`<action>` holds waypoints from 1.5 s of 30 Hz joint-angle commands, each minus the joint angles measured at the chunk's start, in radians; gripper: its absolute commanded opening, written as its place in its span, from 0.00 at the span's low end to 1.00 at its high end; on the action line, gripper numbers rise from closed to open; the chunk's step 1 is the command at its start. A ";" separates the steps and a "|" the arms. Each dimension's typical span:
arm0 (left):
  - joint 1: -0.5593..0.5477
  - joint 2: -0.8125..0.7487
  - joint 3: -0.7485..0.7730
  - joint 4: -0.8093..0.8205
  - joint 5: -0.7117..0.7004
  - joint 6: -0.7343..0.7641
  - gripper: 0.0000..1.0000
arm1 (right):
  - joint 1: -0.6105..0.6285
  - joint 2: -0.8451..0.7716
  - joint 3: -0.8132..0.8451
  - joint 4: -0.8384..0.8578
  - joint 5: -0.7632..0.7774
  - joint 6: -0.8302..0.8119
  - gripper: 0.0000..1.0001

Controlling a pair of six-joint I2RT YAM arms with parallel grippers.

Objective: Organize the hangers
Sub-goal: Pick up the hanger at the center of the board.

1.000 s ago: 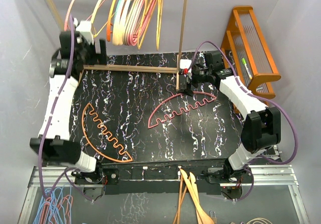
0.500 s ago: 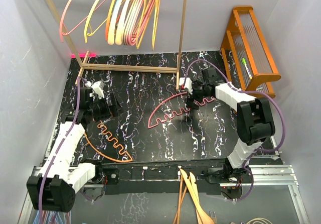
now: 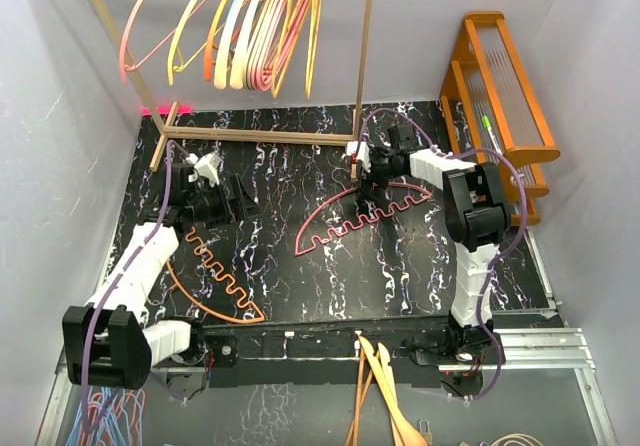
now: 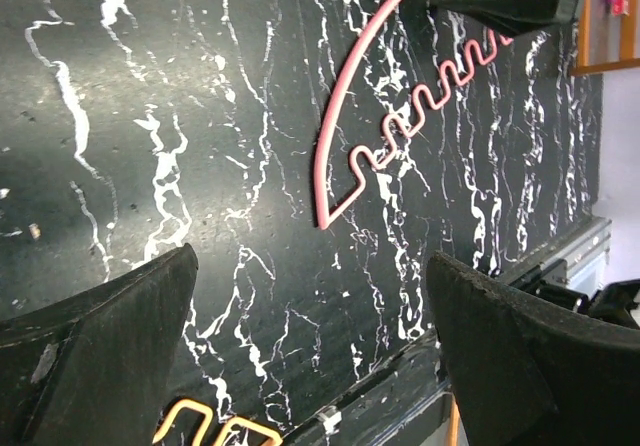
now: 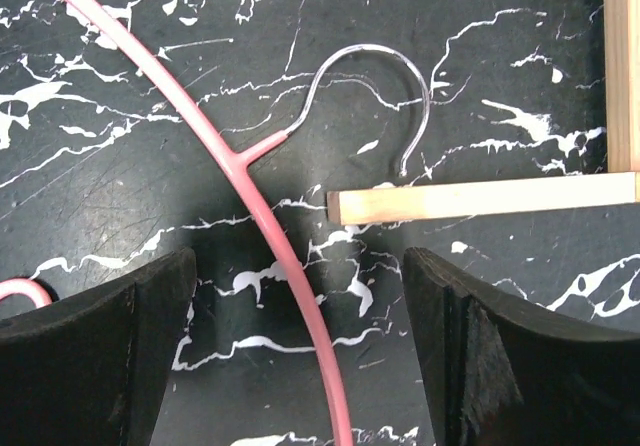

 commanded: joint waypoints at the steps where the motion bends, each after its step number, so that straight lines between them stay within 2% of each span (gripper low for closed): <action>1: -0.010 0.050 -0.013 0.075 0.138 -0.005 0.97 | -0.004 0.057 0.067 -0.063 -0.015 -0.071 0.82; 4: -0.029 0.126 -0.012 0.106 0.242 -0.005 0.97 | -0.004 0.091 0.084 -0.165 -0.026 -0.136 0.72; 5: -0.037 0.156 -0.011 0.109 0.260 -0.004 0.97 | -0.004 0.097 0.084 -0.188 -0.028 -0.146 0.63; 7: -0.048 0.218 -0.003 0.109 0.288 -0.002 0.97 | -0.004 0.105 0.078 -0.226 -0.023 -0.182 0.26; 8: -0.052 0.257 -0.003 0.115 0.291 -0.009 0.97 | -0.004 0.104 0.064 -0.224 -0.011 -0.193 0.11; 9: -0.057 0.285 -0.006 0.130 0.297 -0.017 0.97 | -0.004 0.100 0.042 -0.221 0.005 -0.210 0.08; 14: -0.085 0.408 -0.007 0.218 0.339 -0.072 0.97 | -0.002 0.073 0.012 -0.243 0.033 -0.251 0.08; 17: -0.112 0.464 0.000 0.241 0.318 -0.082 0.97 | -0.009 0.040 -0.008 -0.274 0.041 -0.296 0.08; 21: -0.120 0.499 0.014 0.269 0.259 -0.084 0.97 | -0.054 -0.067 -0.070 -0.329 -0.066 -0.436 0.08; 24: -0.121 0.567 0.042 0.309 0.315 -0.092 0.97 | -0.058 -0.141 -0.094 -0.347 -0.110 -0.456 0.08; 28: -0.168 0.654 0.069 0.390 0.389 -0.144 0.97 | -0.059 -0.213 -0.102 -0.361 -0.187 -0.427 0.08; 34: -0.291 0.699 0.085 0.503 0.466 -0.232 0.97 | -0.059 -0.301 -0.168 -0.237 -0.221 -0.357 0.08; 40: -0.296 0.700 0.098 0.397 0.424 -0.142 0.97 | -0.072 -0.300 -0.155 -0.250 -0.244 -0.373 0.08; 45: -0.296 0.689 0.052 0.442 0.437 -0.172 0.96 | -0.083 -0.285 -0.141 -0.236 -0.239 -0.377 0.08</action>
